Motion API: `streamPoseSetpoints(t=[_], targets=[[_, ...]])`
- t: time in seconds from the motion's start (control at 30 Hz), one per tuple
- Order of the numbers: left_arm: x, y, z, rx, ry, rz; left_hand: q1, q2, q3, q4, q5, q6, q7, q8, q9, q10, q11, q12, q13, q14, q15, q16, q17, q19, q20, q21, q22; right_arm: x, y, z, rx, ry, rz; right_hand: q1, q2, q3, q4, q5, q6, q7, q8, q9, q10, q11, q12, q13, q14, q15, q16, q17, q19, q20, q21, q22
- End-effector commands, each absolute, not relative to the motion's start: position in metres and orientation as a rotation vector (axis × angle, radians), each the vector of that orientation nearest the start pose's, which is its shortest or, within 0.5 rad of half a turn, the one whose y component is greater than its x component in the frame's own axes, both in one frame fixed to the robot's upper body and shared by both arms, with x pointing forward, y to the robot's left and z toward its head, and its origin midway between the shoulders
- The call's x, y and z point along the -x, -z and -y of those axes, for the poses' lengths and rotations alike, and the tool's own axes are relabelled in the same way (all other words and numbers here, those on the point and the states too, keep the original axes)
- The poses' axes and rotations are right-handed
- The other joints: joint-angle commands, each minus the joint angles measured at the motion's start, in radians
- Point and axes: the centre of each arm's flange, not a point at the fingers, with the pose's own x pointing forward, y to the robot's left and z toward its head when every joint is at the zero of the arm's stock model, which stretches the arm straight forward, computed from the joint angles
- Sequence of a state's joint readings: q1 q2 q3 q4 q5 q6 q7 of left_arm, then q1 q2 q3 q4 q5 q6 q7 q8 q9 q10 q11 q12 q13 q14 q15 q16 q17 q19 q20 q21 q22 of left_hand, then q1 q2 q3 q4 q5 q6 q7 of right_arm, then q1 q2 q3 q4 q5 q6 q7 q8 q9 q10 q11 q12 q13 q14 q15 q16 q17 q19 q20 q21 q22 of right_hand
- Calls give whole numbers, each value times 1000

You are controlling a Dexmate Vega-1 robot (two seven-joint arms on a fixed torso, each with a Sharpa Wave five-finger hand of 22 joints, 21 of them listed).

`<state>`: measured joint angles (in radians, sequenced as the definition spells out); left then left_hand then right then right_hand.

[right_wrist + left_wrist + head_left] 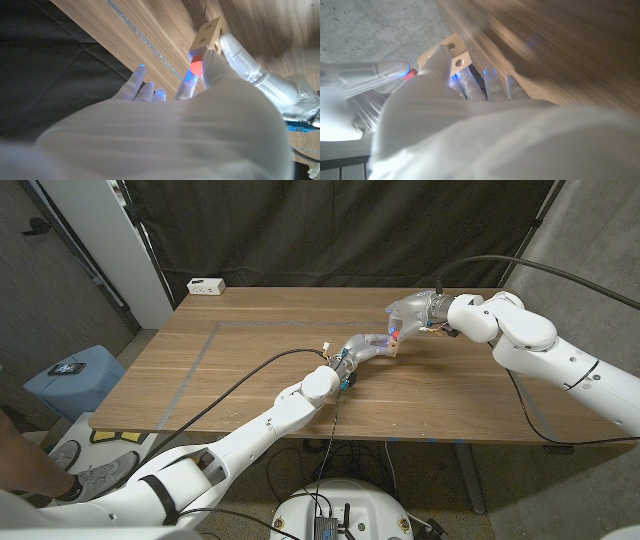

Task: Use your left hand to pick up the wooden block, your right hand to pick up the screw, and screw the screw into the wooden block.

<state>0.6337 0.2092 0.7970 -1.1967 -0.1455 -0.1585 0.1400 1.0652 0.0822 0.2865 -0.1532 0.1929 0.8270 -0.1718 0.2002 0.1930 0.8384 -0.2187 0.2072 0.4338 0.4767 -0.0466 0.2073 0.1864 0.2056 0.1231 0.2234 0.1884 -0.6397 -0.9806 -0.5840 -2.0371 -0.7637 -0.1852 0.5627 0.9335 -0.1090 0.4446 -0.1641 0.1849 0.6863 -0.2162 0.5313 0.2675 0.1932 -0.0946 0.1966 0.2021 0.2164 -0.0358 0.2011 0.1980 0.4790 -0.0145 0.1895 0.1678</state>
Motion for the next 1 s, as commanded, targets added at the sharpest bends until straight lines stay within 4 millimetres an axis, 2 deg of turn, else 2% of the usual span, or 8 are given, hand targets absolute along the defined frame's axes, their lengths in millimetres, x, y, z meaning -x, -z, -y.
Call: streamPoseSetpoints(t=[0.03, 0.67, 1.0], targets=[[-649, 47, -6, -423, 451, 586, -1, 9, 9, -2, 4, 5, 5, 5, 2, 9, 1, 4, 3, 3, -61, 3, 2, 6, 6, 1, 5, -546, -95, 215, 1928, -136, 464, 14, 1, 9, 1, 2, 20, -1, 11, 6, 16, 0, 10, 2, 16, -8, 10, 2, 20, -5, 11, 1], [-653, 45, -6, -425, 456, 581, -3, 9, 9, 0, 4, 7, 6, 5, 2, 9, 1, 4, 3, 3, -62, 3, 2, 5, 6, 0, 5, -550, -94, 218, 1894, -146, 454, 21, 8, 13, 3, 1, 44, 16, 29, 13, 46, 14, 15, 2, 56, -32, 21, 3, 80, -36, 23, 1], [-655, 45, -6, -423, 458, 578, -2, 10, 9, 0, 4, 5, 3, 5, 2, 10, 1, 4, 3, 3, -60, 3, 2, 5, 7, 1, 5, -551, -94, 220, 1874, -138, 447, 22, 12, 8, 6, -1, 48, 36, 35, 16, 65, 21, 19, 2, 73, -47, 26, 4, 108, -55, 27, 0]])
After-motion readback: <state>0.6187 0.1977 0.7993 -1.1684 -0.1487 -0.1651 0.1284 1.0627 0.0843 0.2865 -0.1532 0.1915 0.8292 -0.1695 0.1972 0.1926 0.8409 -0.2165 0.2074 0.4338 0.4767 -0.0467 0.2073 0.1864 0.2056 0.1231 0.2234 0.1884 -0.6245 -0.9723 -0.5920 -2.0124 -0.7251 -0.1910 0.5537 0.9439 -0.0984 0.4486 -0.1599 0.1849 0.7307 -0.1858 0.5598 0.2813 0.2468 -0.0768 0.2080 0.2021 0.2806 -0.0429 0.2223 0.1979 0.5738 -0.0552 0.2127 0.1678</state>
